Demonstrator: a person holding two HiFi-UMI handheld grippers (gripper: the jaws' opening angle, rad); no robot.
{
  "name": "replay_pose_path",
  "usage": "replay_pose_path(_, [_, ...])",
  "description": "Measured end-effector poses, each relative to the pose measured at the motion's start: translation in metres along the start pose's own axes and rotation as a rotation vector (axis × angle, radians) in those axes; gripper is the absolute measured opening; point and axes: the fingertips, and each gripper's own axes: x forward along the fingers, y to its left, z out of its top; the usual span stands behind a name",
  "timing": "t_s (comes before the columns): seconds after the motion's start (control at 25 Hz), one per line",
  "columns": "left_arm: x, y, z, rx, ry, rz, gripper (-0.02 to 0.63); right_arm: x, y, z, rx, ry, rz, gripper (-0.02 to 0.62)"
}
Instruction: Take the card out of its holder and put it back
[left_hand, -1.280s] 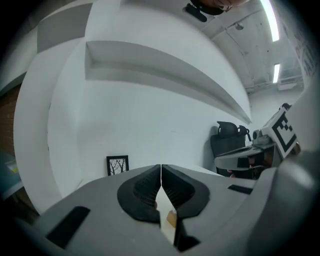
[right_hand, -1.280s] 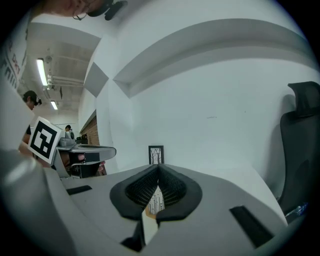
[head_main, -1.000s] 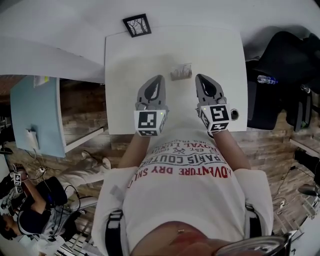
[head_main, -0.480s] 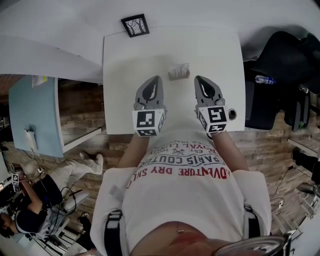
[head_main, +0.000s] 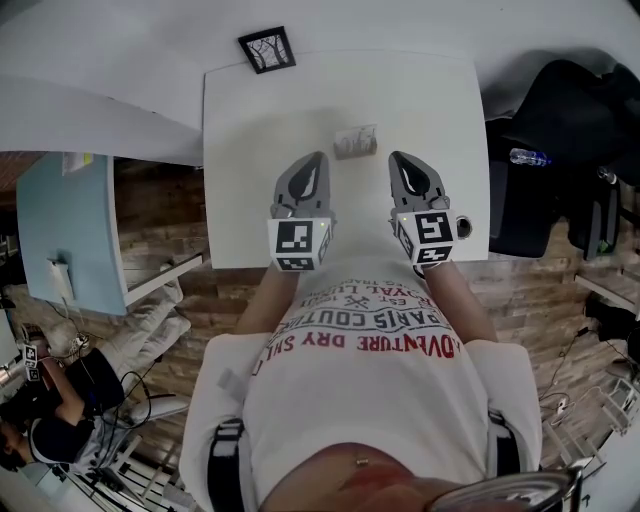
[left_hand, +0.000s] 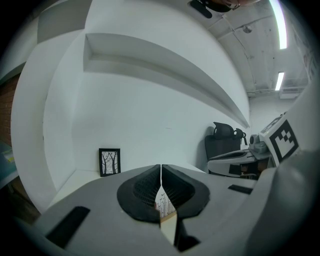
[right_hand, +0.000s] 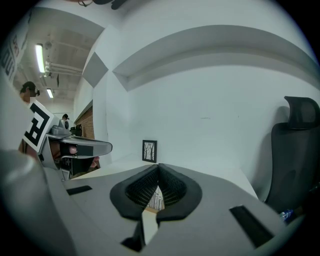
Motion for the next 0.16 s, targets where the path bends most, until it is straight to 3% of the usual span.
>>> replay_pose_path(0.16, [0.0013, 0.0013, -0.0091, 0.000, 0.015, 0.006, 0.029, 0.0002, -0.0011, -0.0008, 0.001, -0.002, 0.003, 0.020])
